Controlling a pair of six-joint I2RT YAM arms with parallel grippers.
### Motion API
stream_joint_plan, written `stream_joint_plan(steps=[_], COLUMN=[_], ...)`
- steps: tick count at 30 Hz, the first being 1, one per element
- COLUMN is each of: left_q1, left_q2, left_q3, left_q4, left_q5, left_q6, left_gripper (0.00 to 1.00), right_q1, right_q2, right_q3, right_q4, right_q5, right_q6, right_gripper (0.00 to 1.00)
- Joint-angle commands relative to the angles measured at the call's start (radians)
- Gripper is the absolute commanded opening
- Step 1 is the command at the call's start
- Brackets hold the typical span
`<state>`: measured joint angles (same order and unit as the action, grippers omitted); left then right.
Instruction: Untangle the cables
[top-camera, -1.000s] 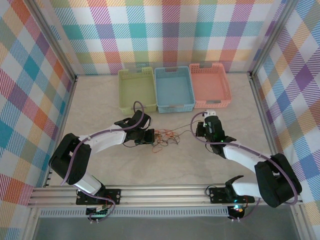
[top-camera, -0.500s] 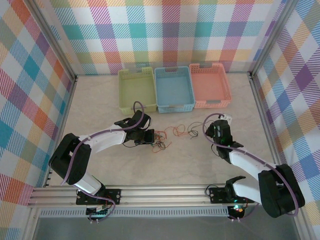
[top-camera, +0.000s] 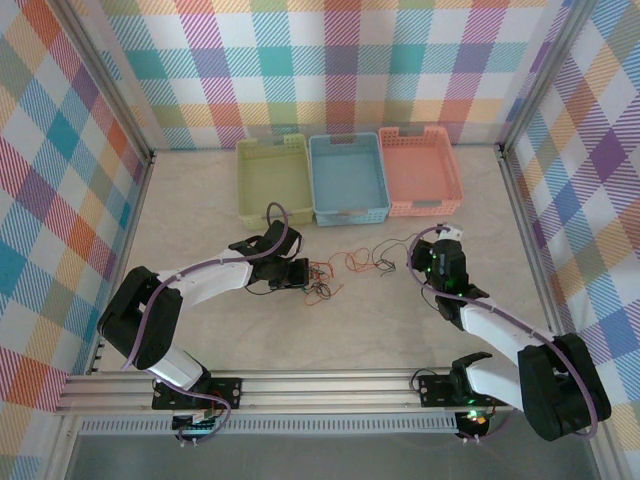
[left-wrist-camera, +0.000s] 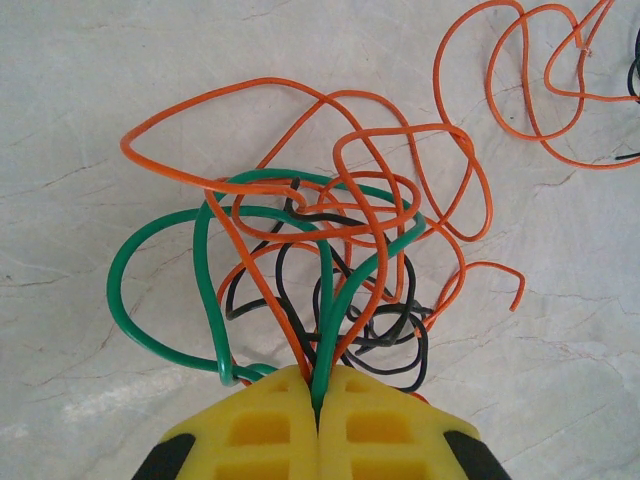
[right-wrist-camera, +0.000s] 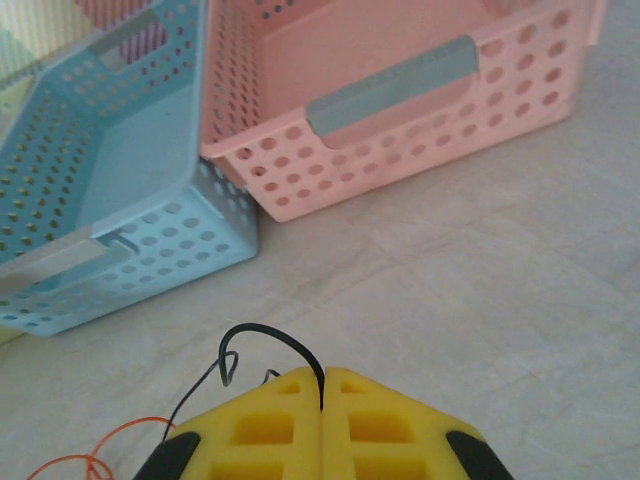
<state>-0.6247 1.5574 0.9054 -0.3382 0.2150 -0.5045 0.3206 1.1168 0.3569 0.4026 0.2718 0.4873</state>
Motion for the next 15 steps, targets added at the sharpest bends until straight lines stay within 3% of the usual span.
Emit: stream_joint_plan(steps=[1,8,15], left_q1=[0.011,0.011,0.011], left_q2=[-0.009,-0.015,-0.059], left_q3=[-0.007,-0.008,-0.013], left_q4=[-0.013,-0.011,-0.026], left_q5=[-0.009,-0.004,-0.034], left_q6=[-0.004,-0.003,0.003], left_gripper=[0.00,0.13,0.38], right_q1=[-0.002,-0.002,-0.002], right_q2=[-0.018,-0.002,0.002], right_q3=[-0.015,-0.014,-0.009], right_q4=[0.063,0.081,0.079], right_q5=[-0.050,-0.070,-0.071], right_q6=[-0.022,-0.022,-0.039], right_gripper=[0.00,0.00,0.00])
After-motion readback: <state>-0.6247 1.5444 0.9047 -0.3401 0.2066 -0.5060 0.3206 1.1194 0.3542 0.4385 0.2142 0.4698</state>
